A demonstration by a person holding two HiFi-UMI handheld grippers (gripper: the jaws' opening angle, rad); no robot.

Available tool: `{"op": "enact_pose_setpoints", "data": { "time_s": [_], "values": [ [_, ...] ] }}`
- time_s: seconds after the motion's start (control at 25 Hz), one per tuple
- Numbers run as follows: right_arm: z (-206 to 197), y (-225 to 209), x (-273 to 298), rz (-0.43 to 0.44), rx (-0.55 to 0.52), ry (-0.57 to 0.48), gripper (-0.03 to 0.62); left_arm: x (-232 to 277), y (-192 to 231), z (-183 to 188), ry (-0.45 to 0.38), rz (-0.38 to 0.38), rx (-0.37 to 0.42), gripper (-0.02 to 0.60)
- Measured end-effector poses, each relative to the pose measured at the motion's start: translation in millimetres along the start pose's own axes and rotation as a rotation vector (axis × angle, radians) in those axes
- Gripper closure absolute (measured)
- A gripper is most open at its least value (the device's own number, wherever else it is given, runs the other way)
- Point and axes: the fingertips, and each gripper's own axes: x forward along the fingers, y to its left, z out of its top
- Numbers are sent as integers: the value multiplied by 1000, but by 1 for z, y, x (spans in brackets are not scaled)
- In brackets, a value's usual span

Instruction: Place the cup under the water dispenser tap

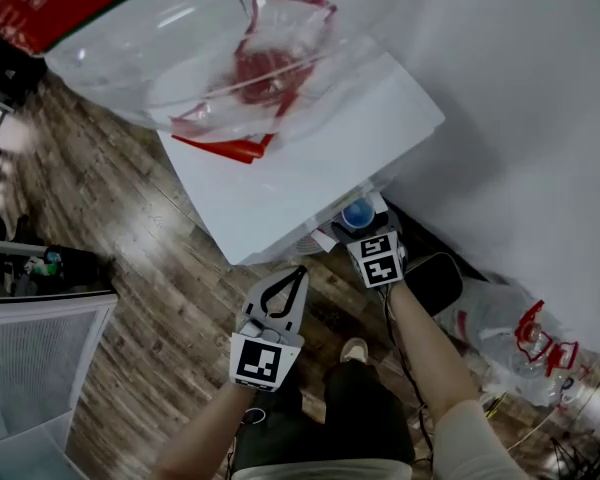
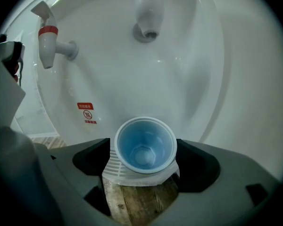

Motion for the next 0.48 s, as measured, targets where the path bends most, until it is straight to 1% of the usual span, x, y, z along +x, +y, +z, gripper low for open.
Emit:
{"op": "enact_pose_setpoints", "data": {
  "time_s": [0.12, 0.2, 0.28, 0.36, 0.4, 0.48],
  "values": [
    [7, 4, -10, 4, 14, -3, 145, -6, 2, 11, -9, 6, 35, 575],
    [7, 3, -27, -2, 49, 7, 145, -14, 0, 23, -30, 19, 9, 575],
    [16, 3, -42, -12, 86, 2, 154, -21, 3, 33, -31, 20, -16, 575],
    [24, 7, -59, -19, 114, 11, 203, -29, 4, 41, -16, 9, -6, 575],
    [25, 9, -69, -18, 126, 25, 249, -33, 3, 45, -10, 3, -5, 575],
    [28, 13, -89, -17, 143, 51, 282, -42, 1, 56, 4, -5, -10, 575]
  ]
}}
